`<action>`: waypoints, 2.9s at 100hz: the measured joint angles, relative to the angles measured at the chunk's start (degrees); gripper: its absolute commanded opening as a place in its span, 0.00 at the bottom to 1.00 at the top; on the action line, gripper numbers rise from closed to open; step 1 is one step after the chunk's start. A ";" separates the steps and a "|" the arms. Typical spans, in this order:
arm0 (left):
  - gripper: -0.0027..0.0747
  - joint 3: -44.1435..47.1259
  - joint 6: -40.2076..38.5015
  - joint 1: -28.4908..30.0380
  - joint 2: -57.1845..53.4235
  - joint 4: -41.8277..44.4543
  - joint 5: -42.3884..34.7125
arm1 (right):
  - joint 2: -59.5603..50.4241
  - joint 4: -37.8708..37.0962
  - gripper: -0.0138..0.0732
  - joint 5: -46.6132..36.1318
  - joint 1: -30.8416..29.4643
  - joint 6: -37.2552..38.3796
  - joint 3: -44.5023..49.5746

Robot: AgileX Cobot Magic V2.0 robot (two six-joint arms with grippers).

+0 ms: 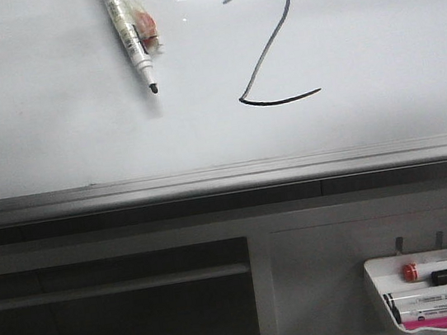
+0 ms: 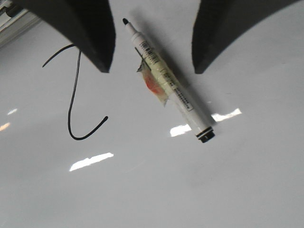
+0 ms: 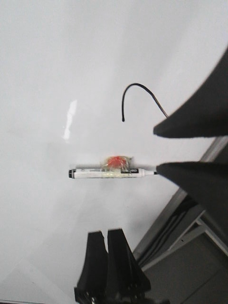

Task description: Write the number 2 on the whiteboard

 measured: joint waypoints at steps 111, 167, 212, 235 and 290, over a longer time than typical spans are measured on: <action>0.01 28.07 3.58 0.00 -57.39 -1.82 5.68 | -46.78 4.04 0.08 -17.26 -0.08 -4.81 40.94; 0.01 28.34 3.58 0.00 -57.39 -2.92 5.54 | -46.82 4.16 0.08 -17.49 -0.08 -4.81 41.33; 0.01 29.74 -0.11 1.71 -56.74 8.24 5.65 | -46.82 4.16 0.08 -17.49 -0.08 -4.81 41.33; 0.01 33.80 -33.16 19.64 -52.98 38.72 5.94 | -46.82 4.16 0.08 -17.49 -0.08 -4.81 41.33; 0.01 39.80 -60.70 47.93 -61.24 63.80 14.92 | -46.82 4.16 0.08 -17.62 -0.08 -4.81 41.33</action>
